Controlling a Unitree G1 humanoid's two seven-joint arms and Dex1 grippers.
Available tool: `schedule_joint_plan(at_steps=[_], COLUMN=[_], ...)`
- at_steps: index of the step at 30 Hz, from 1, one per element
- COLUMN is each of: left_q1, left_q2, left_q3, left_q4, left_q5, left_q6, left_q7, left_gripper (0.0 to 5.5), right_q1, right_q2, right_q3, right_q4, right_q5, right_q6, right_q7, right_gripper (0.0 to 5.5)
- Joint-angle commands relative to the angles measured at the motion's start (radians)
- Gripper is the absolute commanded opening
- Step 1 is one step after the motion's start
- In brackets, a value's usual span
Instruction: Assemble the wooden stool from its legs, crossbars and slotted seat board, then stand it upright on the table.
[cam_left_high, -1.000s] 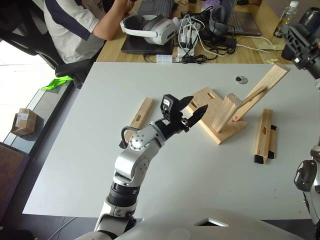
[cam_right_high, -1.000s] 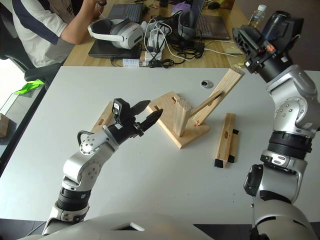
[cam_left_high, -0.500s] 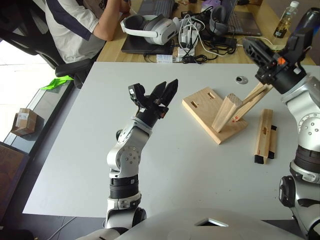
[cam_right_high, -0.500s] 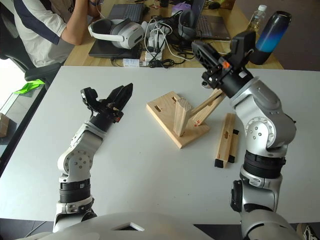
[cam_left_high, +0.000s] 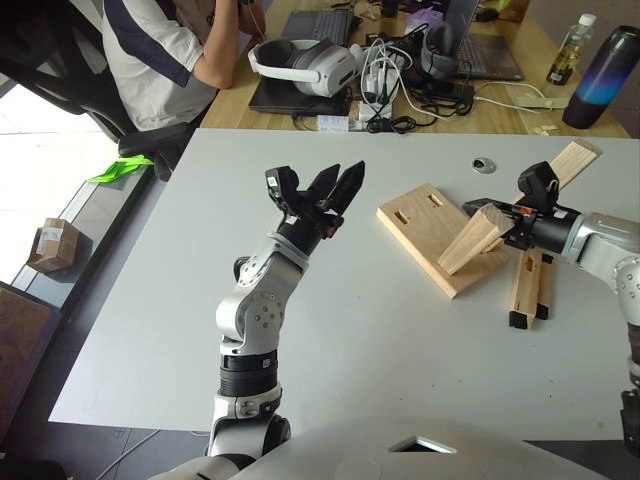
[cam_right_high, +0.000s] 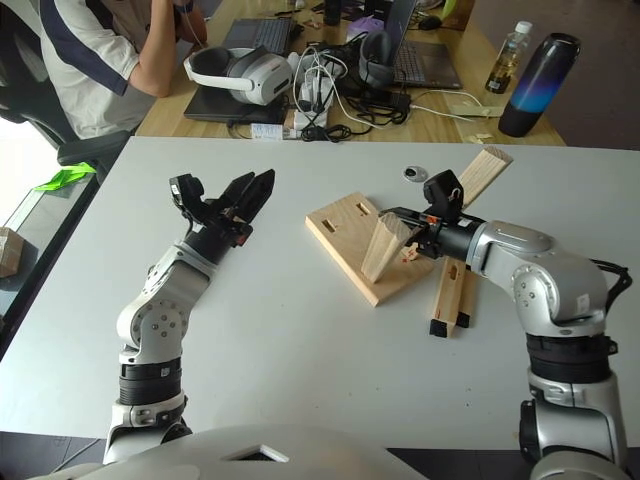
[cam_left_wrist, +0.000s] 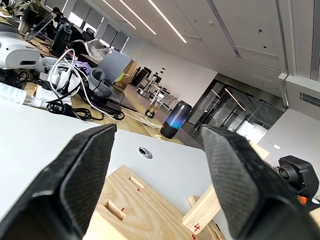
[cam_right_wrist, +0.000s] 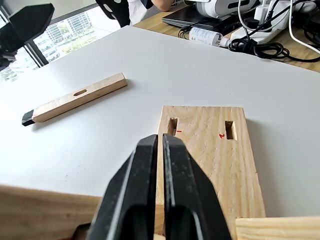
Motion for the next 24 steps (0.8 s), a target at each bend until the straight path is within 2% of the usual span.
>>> schedule_joint_plan(at_steps=[1,4,8,12,15,17,20,24], left_q1=[-0.009,-0.013,-0.012,-0.011,-0.010,-0.008,-0.010,-0.012], left_q2=[0.015,0.022,0.029,0.033,0.034,0.034,0.036,0.038], left_q3=[-0.001,-0.001,0.001,-0.002,-0.003,-0.003,-0.007,-0.009], left_q4=[-0.004,0.003,0.005,0.005,0.002,-0.001,-0.005,-0.007], left_q5=[0.010,0.008,0.006,0.008,0.008,0.005,0.003,0.004], left_q6=[0.010,0.013,0.012,0.010,0.009,0.011,0.017,0.021], left_q7=[0.008,0.005,0.005,0.004,0.006,0.008,0.008,0.011], left_gripper=[3.12,3.12,3.12,3.12,3.12,3.12,3.12,3.12], right_q1=[0.020,-0.026,-0.046,-0.025,0.070,0.114,0.145,0.136], right_q2=[0.122,0.196,0.212,0.190,0.113,0.069,-0.028,-0.018], right_q3=[-0.061,-0.124,-0.138,-0.197,-0.230,-0.203,-0.010,0.029], right_q4=[0.018,-0.023,-0.056,-0.040,-0.009,0.027,0.104,0.103], right_q5=[-0.027,0.003,0.011,0.075,0.093,0.049,-0.145,-0.167], right_q6=[-0.150,-0.257,-0.251,-0.167,-0.117,-0.105,-0.084,-0.106], right_q7=[-0.050,-0.071,-0.090,-0.102,-0.019,0.014,0.009,0.017], right_gripper=[0.21,0.21,0.21,0.21,0.21,0.21,0.21,0.21])
